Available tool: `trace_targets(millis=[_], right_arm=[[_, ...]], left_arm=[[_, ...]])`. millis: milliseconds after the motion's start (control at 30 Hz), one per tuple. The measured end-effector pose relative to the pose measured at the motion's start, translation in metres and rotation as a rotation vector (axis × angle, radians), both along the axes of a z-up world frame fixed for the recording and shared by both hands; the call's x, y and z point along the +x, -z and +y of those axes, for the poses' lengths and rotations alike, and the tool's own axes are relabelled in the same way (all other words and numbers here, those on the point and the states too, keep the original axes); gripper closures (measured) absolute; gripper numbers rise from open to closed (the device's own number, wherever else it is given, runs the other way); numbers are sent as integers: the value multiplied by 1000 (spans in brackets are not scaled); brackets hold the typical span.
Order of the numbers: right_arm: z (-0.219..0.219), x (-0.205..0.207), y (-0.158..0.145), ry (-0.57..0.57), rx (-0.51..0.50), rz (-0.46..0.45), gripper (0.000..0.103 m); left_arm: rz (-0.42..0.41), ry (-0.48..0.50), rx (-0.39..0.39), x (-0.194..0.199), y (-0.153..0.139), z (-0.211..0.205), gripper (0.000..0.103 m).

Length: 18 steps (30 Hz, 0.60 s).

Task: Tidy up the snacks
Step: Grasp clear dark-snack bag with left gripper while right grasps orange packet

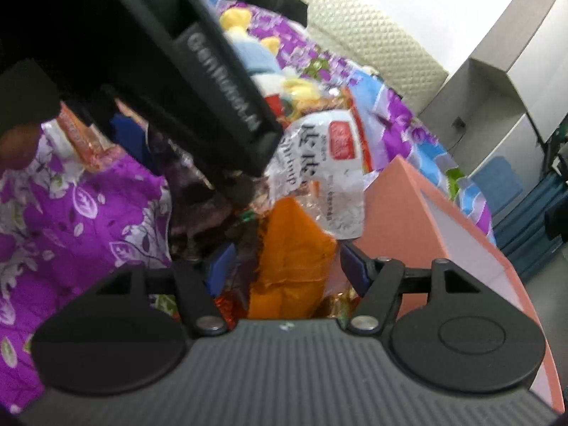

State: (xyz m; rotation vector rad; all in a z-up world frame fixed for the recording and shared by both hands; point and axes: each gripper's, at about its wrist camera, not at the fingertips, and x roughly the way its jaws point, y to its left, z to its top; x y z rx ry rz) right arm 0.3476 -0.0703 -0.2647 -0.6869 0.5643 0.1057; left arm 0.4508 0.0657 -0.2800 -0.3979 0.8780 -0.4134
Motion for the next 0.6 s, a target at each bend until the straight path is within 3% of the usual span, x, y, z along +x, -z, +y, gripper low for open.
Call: trace_targets(millis=[67, 100, 200, 600], right_arm=[[1, 0, 1, 11, -5, -6, 45], [1, -1, -1, 17, -4, -14, 52], [-2, 0, -7, 27, 25, -6, 55], [-7, -49, -44, -13, 101, 5, 57]], left_arm=[[-9, 19, 4, 0, -2, -3, 50], [-13, 26, 4, 0, -3, -4, 56], [-42, 22, 37, -7, -12, -7, 67], [-77, -37, 77, -71, -60, -3, 70]])
